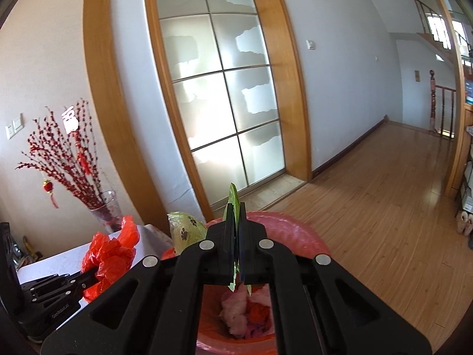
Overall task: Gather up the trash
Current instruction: 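Carry the green bag and orange bag over the basket and release both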
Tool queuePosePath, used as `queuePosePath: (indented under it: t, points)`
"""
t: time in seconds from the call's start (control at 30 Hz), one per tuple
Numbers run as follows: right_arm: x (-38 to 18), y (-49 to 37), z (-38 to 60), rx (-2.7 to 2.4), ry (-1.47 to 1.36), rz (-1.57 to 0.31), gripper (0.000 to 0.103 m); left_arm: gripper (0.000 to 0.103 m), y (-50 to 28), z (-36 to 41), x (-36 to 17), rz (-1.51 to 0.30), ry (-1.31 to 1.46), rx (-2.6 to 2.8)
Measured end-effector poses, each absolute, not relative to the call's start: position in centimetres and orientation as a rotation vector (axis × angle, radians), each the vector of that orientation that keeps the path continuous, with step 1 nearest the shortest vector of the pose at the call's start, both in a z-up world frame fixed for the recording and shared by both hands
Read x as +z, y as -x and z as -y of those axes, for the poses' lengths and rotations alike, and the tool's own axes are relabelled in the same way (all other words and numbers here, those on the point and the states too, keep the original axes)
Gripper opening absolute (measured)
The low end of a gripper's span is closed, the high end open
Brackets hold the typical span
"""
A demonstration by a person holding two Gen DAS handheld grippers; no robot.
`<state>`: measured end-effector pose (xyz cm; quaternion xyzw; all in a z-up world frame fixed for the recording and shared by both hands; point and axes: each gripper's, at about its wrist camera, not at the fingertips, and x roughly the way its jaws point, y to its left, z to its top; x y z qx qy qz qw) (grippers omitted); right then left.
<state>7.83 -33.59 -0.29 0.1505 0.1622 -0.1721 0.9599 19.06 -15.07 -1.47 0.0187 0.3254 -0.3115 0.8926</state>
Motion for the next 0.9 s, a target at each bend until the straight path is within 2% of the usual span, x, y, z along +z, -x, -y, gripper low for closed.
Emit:
queuePosePath:
  t: [0.7,0.8,0.83,0.87,0.9]
  points:
    - [-1.8,-7.6,38.3,-0.484,-0.334,-0.292,0.002,0.010,-19.5,23.6,-4.3,-0.731,-0.023,-0.783]
    - [-2.3,-8.2,38.3,-0.448,-0.335,-0.311,0.004,0.019,-19.9,24.2,-5.3,-0.749,-0.028,-0.770]
    - [-2.6,-8.4,38.4,-0.440,-0.334,-0.321,0.011,0.029,-20.1,24.3,-5.7,-0.758,-0.028,-0.765]
    - [-2.7,-8.4,38.4,-0.436,-0.335,-0.327,0.022,0.037,-20.1,24.3,-5.8,-0.762,-0.026,-0.758]
    - [-3.0,-8.4,38.4,-0.431,-0.340,-0.332,0.028,0.039,-20.2,24.1,-6.1,-0.765,-0.021,-0.753]
